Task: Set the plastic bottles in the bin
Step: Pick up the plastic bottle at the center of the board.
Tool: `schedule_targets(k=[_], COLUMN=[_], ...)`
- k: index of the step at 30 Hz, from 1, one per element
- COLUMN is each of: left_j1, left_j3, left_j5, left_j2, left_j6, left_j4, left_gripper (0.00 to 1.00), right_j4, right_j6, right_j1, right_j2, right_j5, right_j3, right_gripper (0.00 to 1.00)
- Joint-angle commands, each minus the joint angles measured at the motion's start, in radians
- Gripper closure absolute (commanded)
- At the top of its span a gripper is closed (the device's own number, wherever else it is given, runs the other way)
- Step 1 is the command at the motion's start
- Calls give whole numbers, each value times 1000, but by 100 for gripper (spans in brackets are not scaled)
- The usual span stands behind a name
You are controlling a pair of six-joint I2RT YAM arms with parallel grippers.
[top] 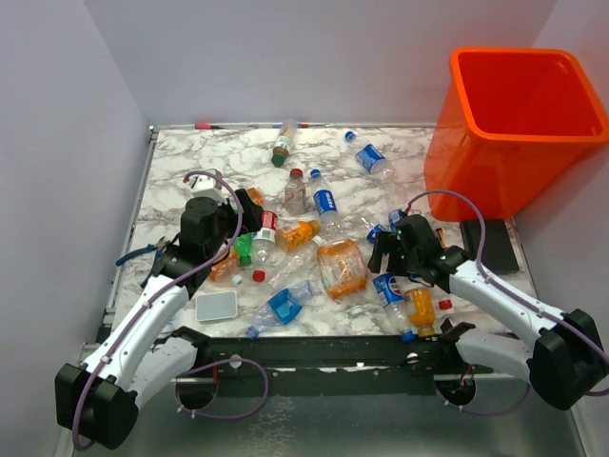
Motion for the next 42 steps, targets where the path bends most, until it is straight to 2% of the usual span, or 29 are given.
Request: schedule_targets(k=[1, 5, 15, 18, 21, 25, 28, 31, 33, 35, 37, 42], left_j1=[-5, -5, -7, -6, -7, -8, -8, -11, -14, -30, -55, -113], left_j3=[-5, -6, -7, -6, -8, -4, 12, 15, 7, -4, -4, -1], left_j5=[47, 49, 51, 56, 52, 55, 167, 402, 585, 704, 757, 792], left_j2=[-5, -15, -32, -32, -40, -53, -49, -28, -5, 13, 14, -18], left_j6=[-2, -5, -7, -7, -7, -32, -72, -151, -229, -307, -316, -272], left_j4=[22, 20, 20, 21, 21, 36, 88, 221, 351, 480, 531, 539], left_gripper=[1, 1, 1, 1, 1, 1, 1, 1, 1, 1, 1, 1], right_j4=[-92, -106, -86, -85, -87, -61, 29, 148, 224, 317, 423, 669], right_j6=[6, 22, 13, 13, 17, 0, -21, 0, 31, 70, 113, 229], right_j1=[24, 33, 39, 41, 44, 45, 46, 45, 45, 44, 46, 45], right_j2=[33, 111, 146, 141, 74, -100, -182, -202, -190, -181, -171, -123], right_j5=[-38, -26, -9, -7, -10, -65, -171, -279, -317, -334, -344, -403], right_j3=[21, 39, 49, 52, 62, 148, 219, 268, 288, 284, 270, 237], right_gripper=[9, 17, 37, 49, 60, 63, 63, 64, 64, 64, 64, 64])
